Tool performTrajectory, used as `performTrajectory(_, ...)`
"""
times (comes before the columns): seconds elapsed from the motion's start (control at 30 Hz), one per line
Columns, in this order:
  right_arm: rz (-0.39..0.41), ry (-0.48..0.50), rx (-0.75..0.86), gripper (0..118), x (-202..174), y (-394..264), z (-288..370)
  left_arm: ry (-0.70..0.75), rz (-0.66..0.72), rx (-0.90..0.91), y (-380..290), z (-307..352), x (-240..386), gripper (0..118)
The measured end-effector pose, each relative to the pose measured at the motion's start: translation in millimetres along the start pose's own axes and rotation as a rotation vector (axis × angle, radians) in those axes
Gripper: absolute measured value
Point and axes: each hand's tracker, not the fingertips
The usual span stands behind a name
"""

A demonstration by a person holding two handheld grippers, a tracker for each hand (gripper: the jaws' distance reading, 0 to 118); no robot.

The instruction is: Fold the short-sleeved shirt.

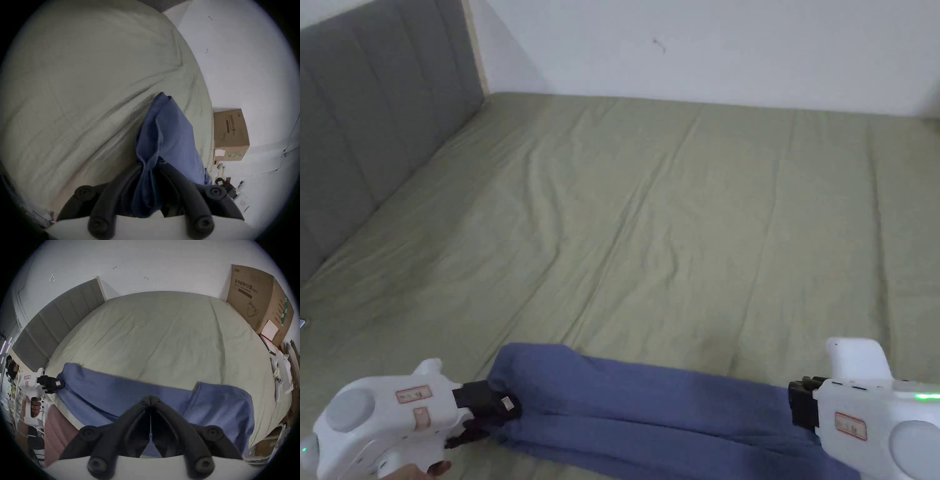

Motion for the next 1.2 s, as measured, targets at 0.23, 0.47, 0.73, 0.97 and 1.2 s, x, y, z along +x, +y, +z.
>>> performTrajectory(0.23, -0.082, -0.01, 0.02, 1, 29.5, -7.5, 11.5, 0.189, -0.388, 0.053, -7.5, 19.4, 97.3, 9)
performTrajectory(0.47, -0.179, -0.037, 0.057, 1, 64.5, -15.4, 27.8, 0.068, -0.843, 0.011, -80.5, 11.2, 243.5, 9)
performTrajectory(0.73, -0.317, -0.085, 0.055, 1, 115.5, -46.9, 38.9, -0.051, -1.026, -0.318, -175.4, -110.9, 291.0, 37)
performTrajectory(0.97, -0.406, -0.119, 0.055, 1, 150.6, -68.2, 53.0, 0.01, -0.919, -0.456, -191.9, -159.3, 275.0, 104)
performTrajectory(1.2, -0.406, -0.112, 0.081, 1, 148.5, -63.1, 60.6, -0.152, -0.67, -0.211, -128.5, -72.2, 270.6, 5)
